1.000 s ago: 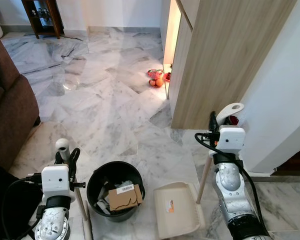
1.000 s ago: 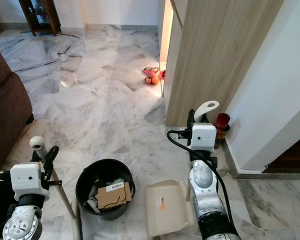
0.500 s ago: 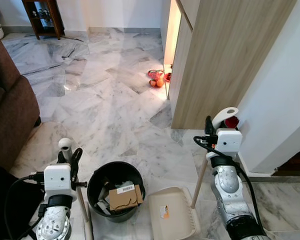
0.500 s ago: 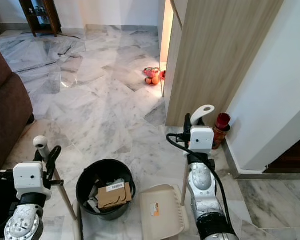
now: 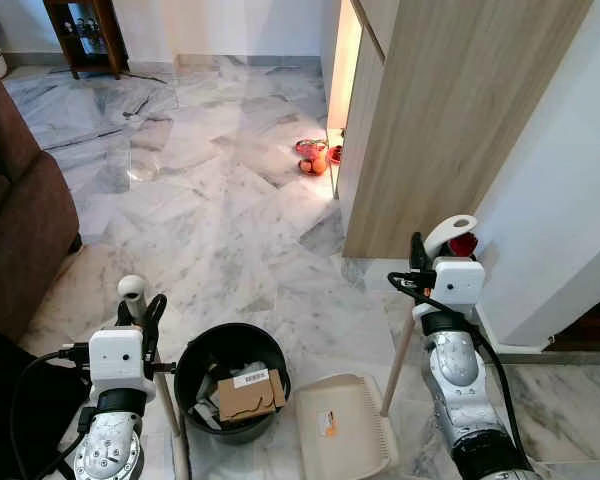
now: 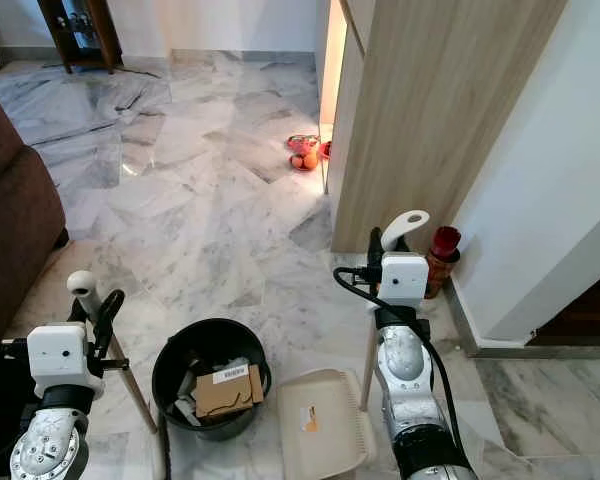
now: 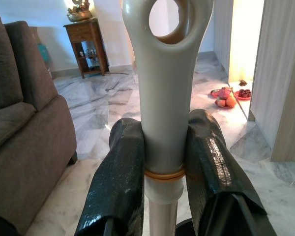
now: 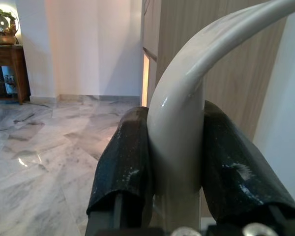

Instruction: Sweep floor

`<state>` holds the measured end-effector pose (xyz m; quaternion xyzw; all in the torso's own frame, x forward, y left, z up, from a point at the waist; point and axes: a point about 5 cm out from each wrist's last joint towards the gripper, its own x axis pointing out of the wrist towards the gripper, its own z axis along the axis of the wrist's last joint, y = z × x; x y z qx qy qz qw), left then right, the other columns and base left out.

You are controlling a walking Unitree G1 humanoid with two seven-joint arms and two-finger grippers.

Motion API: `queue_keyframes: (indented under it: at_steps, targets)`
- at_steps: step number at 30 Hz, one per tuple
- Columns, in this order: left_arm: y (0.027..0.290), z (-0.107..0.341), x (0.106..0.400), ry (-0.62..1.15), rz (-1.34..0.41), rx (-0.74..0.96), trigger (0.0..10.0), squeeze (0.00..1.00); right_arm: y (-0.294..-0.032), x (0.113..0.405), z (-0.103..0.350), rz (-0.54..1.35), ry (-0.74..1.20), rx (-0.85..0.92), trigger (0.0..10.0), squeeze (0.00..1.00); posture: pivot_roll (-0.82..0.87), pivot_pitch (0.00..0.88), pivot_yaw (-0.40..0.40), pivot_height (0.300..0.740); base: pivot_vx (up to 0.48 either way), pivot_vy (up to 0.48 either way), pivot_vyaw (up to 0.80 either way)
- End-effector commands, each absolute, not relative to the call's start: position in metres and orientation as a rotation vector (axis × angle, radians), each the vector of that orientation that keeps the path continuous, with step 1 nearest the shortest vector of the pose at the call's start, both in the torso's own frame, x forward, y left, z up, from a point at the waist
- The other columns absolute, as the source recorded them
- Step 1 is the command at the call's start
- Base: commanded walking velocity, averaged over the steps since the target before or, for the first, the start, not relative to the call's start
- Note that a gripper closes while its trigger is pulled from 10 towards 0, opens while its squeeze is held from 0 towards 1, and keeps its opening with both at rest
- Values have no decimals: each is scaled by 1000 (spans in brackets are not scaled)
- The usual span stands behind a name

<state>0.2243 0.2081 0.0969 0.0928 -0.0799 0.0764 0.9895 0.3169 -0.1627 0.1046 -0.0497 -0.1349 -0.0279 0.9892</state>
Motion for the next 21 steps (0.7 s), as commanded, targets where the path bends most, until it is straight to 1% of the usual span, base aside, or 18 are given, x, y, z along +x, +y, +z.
queue_keyframes:
  at_steps: [1, 21]
  targets:
    - [205, 100, 225, -188, 134, 189, 10000, 0, -163, 321, 113, -62, -313, -87, 10000, 0, 57, 54, -22, 740, 0, 0, 0]
    - [205, 101, 226, -191, 133, 192, 10000, 0, -168, 323, 117, -77, -323, -96, 10000, 0, 57, 51, -23, 740, 0, 0, 0]
